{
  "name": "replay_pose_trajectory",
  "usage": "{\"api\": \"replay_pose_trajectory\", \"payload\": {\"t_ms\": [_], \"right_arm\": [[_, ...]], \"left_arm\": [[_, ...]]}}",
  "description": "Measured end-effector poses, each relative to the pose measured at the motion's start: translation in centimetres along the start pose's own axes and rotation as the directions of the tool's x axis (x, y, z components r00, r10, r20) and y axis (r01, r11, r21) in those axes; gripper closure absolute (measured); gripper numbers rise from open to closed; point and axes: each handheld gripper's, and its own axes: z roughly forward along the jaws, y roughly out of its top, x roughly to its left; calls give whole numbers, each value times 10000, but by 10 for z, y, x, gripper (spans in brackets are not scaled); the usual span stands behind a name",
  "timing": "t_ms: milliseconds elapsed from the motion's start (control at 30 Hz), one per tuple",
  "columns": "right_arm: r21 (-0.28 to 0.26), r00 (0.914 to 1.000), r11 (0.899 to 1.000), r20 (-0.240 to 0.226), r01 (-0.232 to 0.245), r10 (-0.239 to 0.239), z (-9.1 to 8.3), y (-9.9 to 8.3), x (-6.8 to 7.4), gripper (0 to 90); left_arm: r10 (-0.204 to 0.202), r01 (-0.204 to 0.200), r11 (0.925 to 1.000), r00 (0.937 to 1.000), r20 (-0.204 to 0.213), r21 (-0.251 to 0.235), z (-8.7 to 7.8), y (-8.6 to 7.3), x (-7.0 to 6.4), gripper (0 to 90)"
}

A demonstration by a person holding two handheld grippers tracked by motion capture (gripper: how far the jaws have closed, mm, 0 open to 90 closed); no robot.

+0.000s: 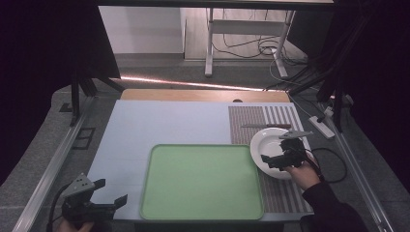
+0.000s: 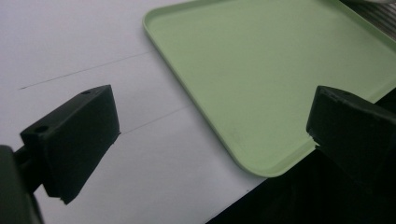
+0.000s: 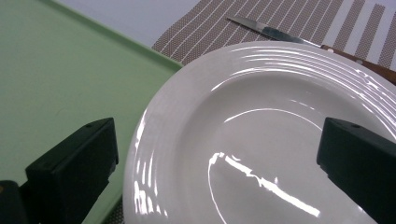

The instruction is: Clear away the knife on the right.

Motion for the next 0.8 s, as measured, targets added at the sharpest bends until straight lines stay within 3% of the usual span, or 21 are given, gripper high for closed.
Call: {"api": "replay_pose_trajectory", "payload": {"t_ms": [233, 400, 667, 800], "right_arm": [[-123, 9998, 9998, 148, -136, 138, 8, 7, -11, 0], [107, 9997, 9999, 224, -113, 111, 16, 12, -19, 0], [328, 9997, 9994, -250, -75, 84, 31, 21, -31, 0], [420, 9987, 9983, -288, -408, 420, 36, 27, -34, 0]], "left_arm": [[-12, 12, 10000, 10000, 11, -6, 0, 0, 0, 23], [-33, 33, 10000, 10000, 13, -10, 0, 0, 0, 23], [-58, 58, 10000, 10000, 50, -43, 0, 0, 1, 23], [-53, 53, 10000, 10000, 53, -45, 0, 0, 1, 23]]}}
